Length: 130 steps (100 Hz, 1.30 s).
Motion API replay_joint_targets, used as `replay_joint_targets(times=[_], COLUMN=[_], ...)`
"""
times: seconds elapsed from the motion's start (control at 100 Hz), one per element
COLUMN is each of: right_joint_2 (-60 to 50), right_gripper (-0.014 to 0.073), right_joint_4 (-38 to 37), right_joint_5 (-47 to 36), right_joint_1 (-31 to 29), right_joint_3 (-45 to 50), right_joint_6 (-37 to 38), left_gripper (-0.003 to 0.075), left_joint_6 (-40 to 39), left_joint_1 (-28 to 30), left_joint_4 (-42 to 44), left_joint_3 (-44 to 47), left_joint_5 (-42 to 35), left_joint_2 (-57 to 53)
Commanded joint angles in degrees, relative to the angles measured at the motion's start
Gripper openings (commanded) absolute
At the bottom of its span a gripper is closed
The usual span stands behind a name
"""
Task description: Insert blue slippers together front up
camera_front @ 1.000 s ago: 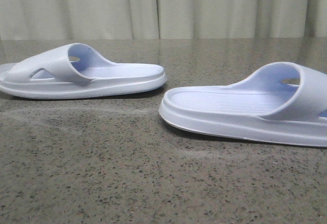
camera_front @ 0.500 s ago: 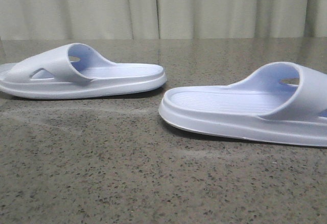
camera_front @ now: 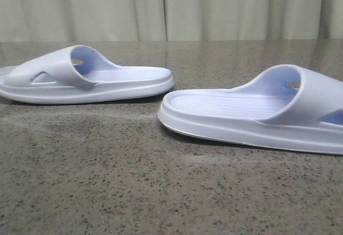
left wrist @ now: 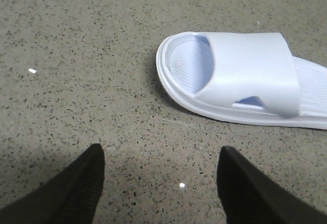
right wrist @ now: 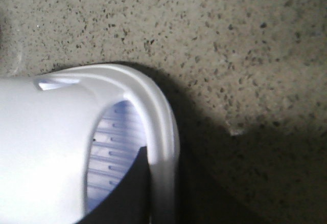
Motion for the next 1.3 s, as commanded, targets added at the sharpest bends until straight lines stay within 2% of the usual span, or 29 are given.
replay_joint_targets(times=[0.0,0.29,0.41,0.63,0.76,0.93,1.03,1.15,1.29], right_joint_2=[-0.66,-0.76,-0.76,-0.76,-0.76,-0.76,-0.76,-0.76,-0.76], right_gripper=[-0.0099,-0.0099,-0.0099,-0.0099,-0.0099,-0.0099,-0.0099,-0.0099,-0.0099], right_joint_4=[1.46,1.56,1.69,3.03,3.38,3.38,3.38,3.38,3.38], right_joint_5=[0.70,-0.68,-1.40,-1.80,-2.36,-2.69,-2.69,-2.69,-2.69], right_joint_1=[-0.35,-0.35,-0.35,-0.35,-0.35,-0.35,-0.35,-0.35,-0.35], right_joint_3=[-1.36,-1.36,-1.36,-1.36,-1.36,-1.36,-1.36,-1.36,-1.36], right_joint_6=[-1.31,-1.31,-1.31,-1.31,-1.31,-1.31,-1.31,-1.31,-1.31], left_gripper=[0.0422,0.0421,0.0421,0.0421,0.0421,0.0421,0.0420,0.0384,0.0298], left_joint_6=[0.05,2.02,8.83,24.66,30.00,32.88,37.08,39.43,41.98], left_joint_1=[-0.44,-0.30,2.25,11.19,12.41,12.41,12.41,12.41,12.41], left_joint_4=[-1.96,-5.80,-13.70,-32.73,-37.40,-39.30,-43.87,-46.09,-49.62], left_joint_3=[-3.08,-13.91,-17.83,-19.00,-19.00,-19.85,-19.85,-19.85,-19.85], left_joint_5=[-1.98,1.80,5.94,14.16,16.21,17.28,17.68,18.39,20.52], left_joint_2=[2.67,15.05,21.08,28.86,32.38,37.59,39.93,42.14,44.14])
